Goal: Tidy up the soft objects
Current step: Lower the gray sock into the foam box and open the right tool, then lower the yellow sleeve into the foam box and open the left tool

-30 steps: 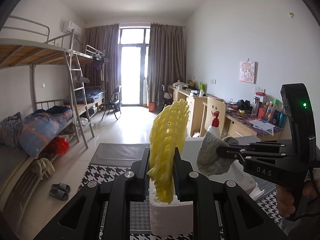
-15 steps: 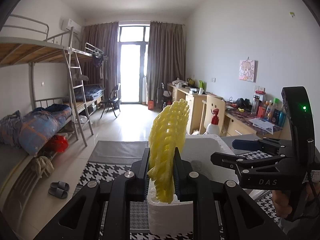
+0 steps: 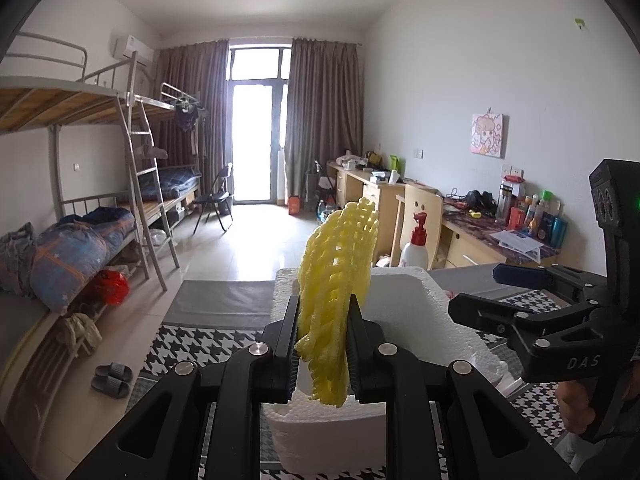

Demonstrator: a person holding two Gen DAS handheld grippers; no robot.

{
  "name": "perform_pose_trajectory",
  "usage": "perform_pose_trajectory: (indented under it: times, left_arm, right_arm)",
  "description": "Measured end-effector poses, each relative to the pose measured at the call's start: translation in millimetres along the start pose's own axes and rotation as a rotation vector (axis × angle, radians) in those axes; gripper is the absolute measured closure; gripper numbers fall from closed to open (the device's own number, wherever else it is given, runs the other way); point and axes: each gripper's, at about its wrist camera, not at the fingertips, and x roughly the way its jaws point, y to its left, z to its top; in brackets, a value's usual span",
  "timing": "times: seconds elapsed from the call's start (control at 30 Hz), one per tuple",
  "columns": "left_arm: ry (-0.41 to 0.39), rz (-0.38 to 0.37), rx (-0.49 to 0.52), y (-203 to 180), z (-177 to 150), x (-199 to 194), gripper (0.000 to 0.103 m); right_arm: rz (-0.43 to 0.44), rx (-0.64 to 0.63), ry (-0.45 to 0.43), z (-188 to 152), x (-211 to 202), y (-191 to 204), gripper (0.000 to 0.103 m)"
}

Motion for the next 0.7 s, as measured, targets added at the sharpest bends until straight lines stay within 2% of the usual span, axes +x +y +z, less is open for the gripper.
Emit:
perform_pose_trajectory:
  times: [0.7]
  left_arm:
    - [0.028,-0.056,0.028,-22,5,16,0.082]
  right_arm:
    - [-0.036,0.041,-0.038,-10,-25,-34,0.006]
